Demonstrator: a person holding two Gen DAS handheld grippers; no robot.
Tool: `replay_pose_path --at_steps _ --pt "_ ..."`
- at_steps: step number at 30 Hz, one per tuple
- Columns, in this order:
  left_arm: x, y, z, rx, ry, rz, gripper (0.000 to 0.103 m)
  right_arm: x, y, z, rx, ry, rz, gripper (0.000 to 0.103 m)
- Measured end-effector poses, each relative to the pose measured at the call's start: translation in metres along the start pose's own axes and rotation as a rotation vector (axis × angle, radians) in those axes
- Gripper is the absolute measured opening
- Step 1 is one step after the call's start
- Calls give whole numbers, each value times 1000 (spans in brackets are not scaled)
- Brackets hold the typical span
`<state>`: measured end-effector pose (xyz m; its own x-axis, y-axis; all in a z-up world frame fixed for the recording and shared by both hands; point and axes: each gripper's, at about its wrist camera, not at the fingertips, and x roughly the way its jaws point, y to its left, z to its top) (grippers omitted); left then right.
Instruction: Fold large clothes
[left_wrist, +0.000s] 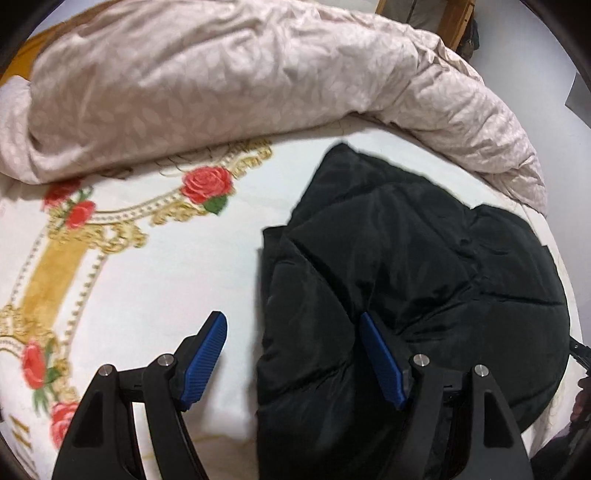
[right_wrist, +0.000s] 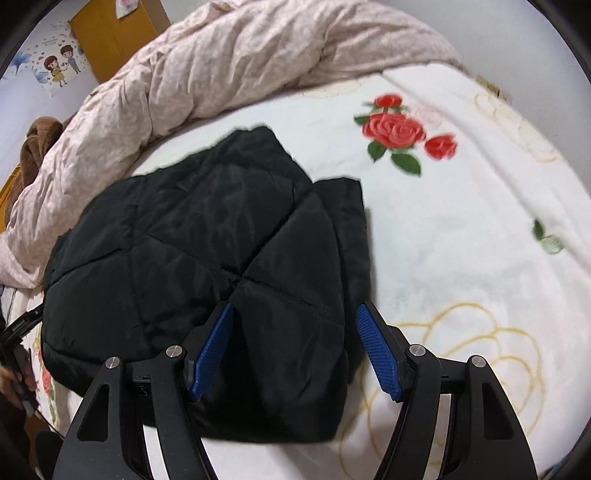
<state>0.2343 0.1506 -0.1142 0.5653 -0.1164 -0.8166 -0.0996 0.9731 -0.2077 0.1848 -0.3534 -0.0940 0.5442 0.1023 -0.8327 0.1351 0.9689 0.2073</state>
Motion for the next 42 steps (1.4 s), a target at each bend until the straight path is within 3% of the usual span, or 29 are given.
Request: replay_pose_path --at_steps 3,9,16,20,23,32,42 --pt "10 -7 0 13 -1 -16 76 11 -8 -1 21 16 12 77" --pt "18 -6 4 0 5 -43 79 16 -14 1 38 30 41 79" --pt "-12 3 12 -12 -45 -95 75 -1 -2 6 23 -10 47 79" --pt "12 9 9 -20 8 -99 79 20 -13 6 47 29 60 79" --pt "24 4 9 -28 15 -109 80 31 -20 7 68 39 66 88" --pt "46 2 16 -45 37 -152 91 55 -36 17 90 50 137 90" --pt "57 14 7 -128 55 -257 92 62 -44 8 131 91 235 89"
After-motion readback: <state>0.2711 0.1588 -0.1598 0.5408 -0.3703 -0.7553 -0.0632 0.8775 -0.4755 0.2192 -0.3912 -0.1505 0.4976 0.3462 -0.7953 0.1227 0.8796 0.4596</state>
